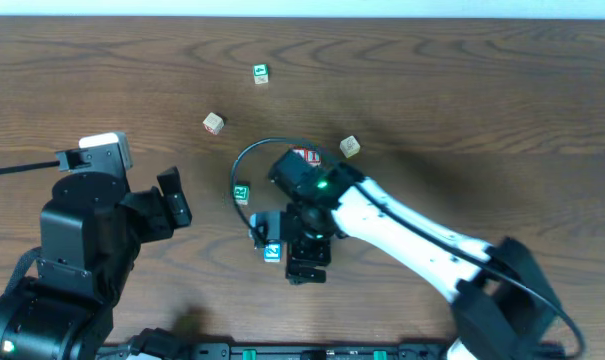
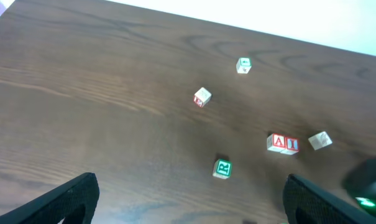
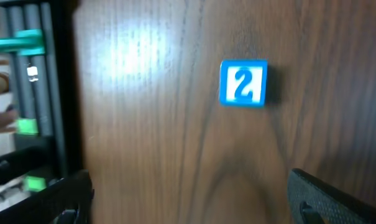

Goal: Spell out Ai2
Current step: 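Move the right gripper to the blue 2 block and grasp it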

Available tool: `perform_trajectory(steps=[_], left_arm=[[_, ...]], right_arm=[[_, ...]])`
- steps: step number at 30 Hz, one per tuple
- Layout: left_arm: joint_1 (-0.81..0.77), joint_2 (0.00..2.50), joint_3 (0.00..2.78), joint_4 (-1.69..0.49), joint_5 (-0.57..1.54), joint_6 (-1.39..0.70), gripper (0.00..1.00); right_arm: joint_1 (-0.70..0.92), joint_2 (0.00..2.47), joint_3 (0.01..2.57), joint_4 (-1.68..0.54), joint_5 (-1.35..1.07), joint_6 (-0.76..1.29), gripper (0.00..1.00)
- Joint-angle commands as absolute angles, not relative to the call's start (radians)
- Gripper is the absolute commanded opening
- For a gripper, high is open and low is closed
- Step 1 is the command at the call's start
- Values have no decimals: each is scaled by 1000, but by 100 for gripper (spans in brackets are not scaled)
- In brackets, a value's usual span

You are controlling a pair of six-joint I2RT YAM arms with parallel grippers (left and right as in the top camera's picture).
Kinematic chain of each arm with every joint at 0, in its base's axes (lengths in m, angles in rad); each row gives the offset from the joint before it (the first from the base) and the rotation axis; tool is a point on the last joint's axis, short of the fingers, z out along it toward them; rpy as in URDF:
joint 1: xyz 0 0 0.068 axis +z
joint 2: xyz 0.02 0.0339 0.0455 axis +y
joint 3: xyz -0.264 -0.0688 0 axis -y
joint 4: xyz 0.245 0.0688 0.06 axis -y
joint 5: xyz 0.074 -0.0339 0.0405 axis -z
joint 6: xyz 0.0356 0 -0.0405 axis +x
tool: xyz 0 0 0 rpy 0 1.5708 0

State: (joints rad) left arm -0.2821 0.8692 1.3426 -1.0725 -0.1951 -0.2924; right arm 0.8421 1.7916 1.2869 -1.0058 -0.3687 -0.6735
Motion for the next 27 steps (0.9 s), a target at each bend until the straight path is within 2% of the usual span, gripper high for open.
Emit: perform_trajectory(steps=[1, 9, 25, 27], left_arm=[[-277, 870, 1357, -1075, -213, -303, 95], [-277, 870, 1357, -1087, -221, -303, 95], [-277, 870, 1357, -1104, -237, -299, 95], [-277, 870, 1357, -1104, -239, -299, 95]], right_arm=[[880, 1834, 1288, -968, -370, -697, 99], [937, 1872, 1288, -825, -410, -693, 99], [933, 2014, 1288, -745, -414, -667, 99], [929, 2014, 1288, -740, -406, -665, 97]])
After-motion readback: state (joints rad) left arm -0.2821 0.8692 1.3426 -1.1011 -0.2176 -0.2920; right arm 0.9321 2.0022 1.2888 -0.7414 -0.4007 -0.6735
